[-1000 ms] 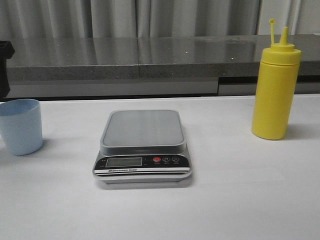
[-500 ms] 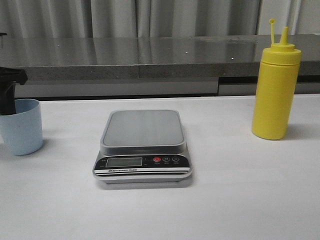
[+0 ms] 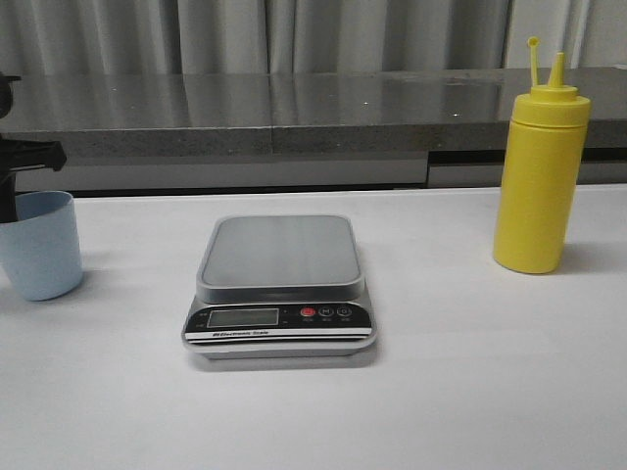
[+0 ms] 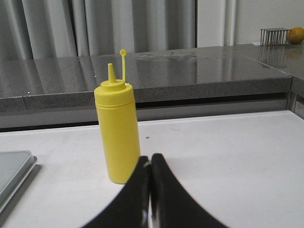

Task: Pour seasoning into cup on scale with both arms
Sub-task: 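Grasp the light blue cup with the left gripper and lift it, then carry the cup over the scale and set it down on the platform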

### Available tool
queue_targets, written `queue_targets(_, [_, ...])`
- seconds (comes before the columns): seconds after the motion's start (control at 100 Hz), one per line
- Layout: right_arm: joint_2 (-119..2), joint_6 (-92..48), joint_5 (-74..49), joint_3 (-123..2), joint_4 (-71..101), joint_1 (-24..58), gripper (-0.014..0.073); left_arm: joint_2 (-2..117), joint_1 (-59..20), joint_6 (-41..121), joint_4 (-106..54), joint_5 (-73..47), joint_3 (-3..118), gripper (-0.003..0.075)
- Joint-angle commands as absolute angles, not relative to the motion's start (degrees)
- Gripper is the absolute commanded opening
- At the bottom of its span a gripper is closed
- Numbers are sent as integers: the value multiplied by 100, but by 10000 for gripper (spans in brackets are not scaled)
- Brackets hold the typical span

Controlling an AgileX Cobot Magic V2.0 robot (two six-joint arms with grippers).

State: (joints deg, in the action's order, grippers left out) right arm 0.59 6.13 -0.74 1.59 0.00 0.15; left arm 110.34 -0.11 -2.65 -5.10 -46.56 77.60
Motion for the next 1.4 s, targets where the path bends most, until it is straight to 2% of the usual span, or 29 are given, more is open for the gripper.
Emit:
queue_targets(0.0, [187,619,372,56,-34,-3,-69,10736,6,-305,-554,-4631,7941,-20])
queue_targets(0.2, [187,619,372,56,-34,-3,-69,10725,-167,141,-570,-5472,8488,-20])
queue_targets(0.47, [187,619,372,56,-34,-3,-69,10725,-1083,154,-531,-5941,9863,-20])
queue_targets(0.63, [187,619,372,56,-34,-3,-69,10738,-1815,154,-424,-5844,10331,-20])
queue_targets(0.88, [187,619,372,56,-34,-3,-69,10915,-2701,154,-412,-5620,10357,-20])
queue_targets(1.39, [187,619,372,56,-34,-3,-69,11436,-2910,129,-435,-5645,10357,-15])
